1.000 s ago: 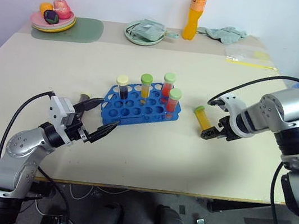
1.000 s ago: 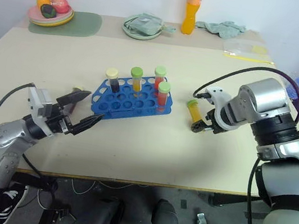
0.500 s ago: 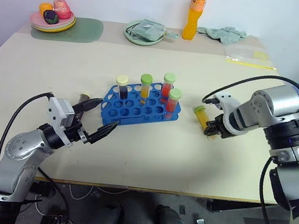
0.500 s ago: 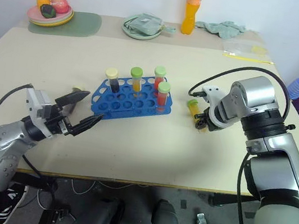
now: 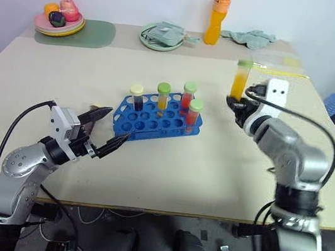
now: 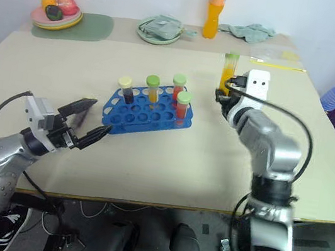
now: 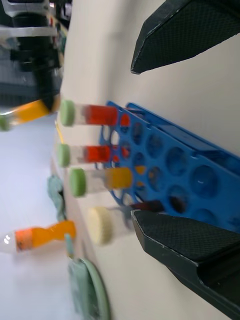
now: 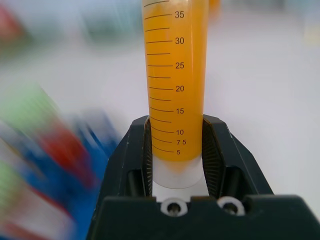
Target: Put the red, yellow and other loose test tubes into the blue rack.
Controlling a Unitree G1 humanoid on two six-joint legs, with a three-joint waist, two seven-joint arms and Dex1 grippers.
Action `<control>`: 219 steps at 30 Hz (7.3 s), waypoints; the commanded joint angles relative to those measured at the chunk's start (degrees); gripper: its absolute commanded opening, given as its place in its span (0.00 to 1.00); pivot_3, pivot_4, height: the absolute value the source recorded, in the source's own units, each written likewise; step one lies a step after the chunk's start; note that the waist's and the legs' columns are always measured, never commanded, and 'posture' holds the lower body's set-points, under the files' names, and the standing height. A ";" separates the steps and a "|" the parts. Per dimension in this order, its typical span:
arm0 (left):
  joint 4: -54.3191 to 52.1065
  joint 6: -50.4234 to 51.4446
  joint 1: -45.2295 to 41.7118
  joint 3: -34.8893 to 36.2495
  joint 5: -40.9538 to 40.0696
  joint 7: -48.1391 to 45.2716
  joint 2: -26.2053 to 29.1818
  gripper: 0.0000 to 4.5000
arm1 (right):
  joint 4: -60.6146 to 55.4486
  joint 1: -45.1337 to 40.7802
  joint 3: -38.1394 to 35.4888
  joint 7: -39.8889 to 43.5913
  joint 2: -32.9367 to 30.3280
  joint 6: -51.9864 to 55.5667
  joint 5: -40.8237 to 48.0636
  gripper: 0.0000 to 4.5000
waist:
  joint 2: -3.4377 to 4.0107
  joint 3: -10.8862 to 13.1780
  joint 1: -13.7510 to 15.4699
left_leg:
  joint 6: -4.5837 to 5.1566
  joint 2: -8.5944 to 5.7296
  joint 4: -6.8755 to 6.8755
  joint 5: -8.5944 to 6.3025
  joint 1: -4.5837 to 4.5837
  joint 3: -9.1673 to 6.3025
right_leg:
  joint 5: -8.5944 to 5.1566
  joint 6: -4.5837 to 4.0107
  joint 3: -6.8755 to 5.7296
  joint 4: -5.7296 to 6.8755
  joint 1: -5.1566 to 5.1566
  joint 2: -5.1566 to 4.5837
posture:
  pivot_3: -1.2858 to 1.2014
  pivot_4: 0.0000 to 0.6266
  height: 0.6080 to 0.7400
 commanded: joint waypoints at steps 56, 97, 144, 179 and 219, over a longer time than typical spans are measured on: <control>-3.22 2.98 5.10 6.08 -2.89 -4.01 8.45 1.00 | 33.14 8.00 21.72 16.63 17.69 -49.53 -25.57 0.19 | 0.00 -0.04 -1.22 | -0.01 0.11 -0.21 -0.01 0.72 -0.02 | 0.00 -0.10 0.09 0.10 0.46 0.15 | 0.52 0.24 1.00; -4.17 3.37 3.94 4.76 -2.67 -1.98 7.45 1.00 | 32.50 9.37 20.46 18.53 17.27 -49.30 -23.97 0.59 | 0.00 -0.04 -1.22 | 0.02 0.11 -0.21 -0.03 0.78 -0.02 | 0.01 -0.11 0.09 0.10 0.54 0.15 | 0.52 0.24 1.00; 32.00 79.80 -42.69 -13.33 -10.42 4.36 33.70 1.00 | -9.81 12.61 18.22 51.36 -11.62 -18.11 4.67 0.98 | -0.23 0.08 0.24 | 0.13 0.09 -0.13 -0.09 0.80 -0.09 | 0.00 -0.06 -0.05 0.04 0.67 0.16 | 0.52 0.24 1.00; 84.49 54.54 -68.04 -42.37 31.55 -31.84 13.23 0.59 | -10.60 12.63 18.22 48.33 -10.99 -17.53 2.70 1.00 | -0.32 0.11 0.27 | 0.12 0.00 0.29 -0.06 0.32 -0.09 | -0.02 -0.02 -0.03 0.44 0.27 0.14 | 0.52 0.24 1.00; 18.37 -26.00 -6.61 -6.13 29.51 16.35 -16.18 0.19 | -12.65 14.03 11.46 46.08 -16.45 -13.74 5.79 1.00 | -0.41 -0.01 1.88 | 0.23 0.03 0.80 -0.23 0.35 0.04 | 0.07 -0.09 -0.03 0.47 0.48 0.03 | 0.52 0.24 1.00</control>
